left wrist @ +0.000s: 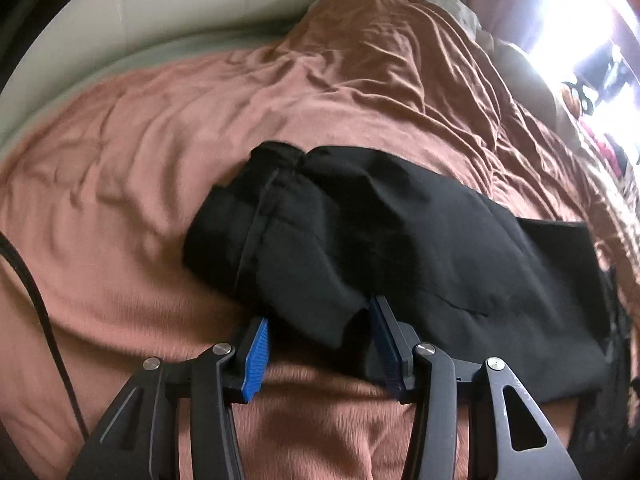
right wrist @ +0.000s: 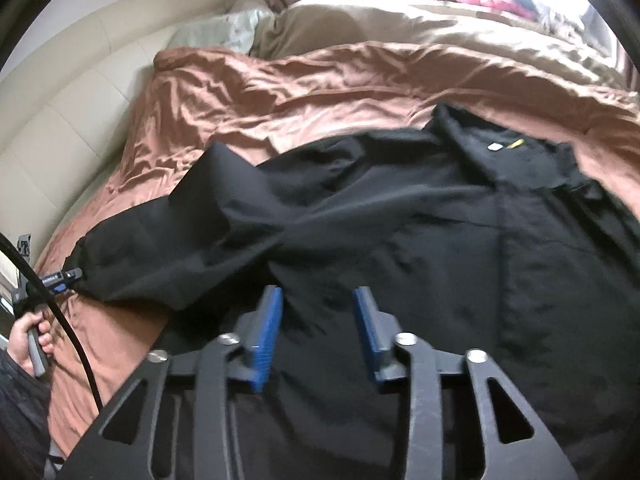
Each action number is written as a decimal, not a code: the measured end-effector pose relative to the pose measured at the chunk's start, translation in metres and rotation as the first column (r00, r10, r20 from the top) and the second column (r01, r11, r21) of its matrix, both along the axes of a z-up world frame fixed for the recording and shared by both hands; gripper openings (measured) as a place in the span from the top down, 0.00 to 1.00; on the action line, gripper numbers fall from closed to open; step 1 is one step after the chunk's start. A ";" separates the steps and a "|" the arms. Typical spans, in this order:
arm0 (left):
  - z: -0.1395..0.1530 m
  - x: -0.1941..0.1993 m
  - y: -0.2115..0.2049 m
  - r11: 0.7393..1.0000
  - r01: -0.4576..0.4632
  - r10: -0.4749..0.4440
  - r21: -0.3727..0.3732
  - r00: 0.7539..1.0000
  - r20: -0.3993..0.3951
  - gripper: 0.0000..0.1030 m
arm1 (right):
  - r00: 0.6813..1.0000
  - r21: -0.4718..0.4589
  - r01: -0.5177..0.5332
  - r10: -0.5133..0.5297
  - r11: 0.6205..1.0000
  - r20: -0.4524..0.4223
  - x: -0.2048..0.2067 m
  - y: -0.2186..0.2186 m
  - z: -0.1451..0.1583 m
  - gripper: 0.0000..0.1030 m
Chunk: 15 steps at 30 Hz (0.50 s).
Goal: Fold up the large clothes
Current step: 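Reach the left tool to the black jacket's sleeve cuff and grasp it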
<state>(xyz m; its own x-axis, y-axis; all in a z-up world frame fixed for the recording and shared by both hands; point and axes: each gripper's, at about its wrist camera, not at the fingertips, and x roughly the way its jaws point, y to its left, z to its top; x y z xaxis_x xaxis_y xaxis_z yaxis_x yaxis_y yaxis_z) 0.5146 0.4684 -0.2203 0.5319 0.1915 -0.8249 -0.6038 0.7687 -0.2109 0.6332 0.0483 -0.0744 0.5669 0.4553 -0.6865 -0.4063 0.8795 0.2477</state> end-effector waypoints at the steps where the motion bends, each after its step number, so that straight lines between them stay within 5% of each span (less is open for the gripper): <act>1: 0.000 0.003 0.001 1.000 0.005 -0.005 0.005 1.000 -0.007 0.54 | 1.000 0.015 -0.005 0.005 1.000 -0.013 0.008 0.007 -0.003 0.72; 5: 0.011 0.008 0.000 0.999 0.024 -0.025 0.030 1.000 0.006 0.93 | 0.999 0.046 0.010 -0.008 0.999 -0.046 0.034 0.023 -0.011 0.75; 15: 0.080 0.000 -0.014 0.994 0.060 -0.074 0.088 0.984 0.160 0.97 | 0.979 0.078 0.051 -0.035 0.996 -0.202 0.092 0.063 -0.069 0.96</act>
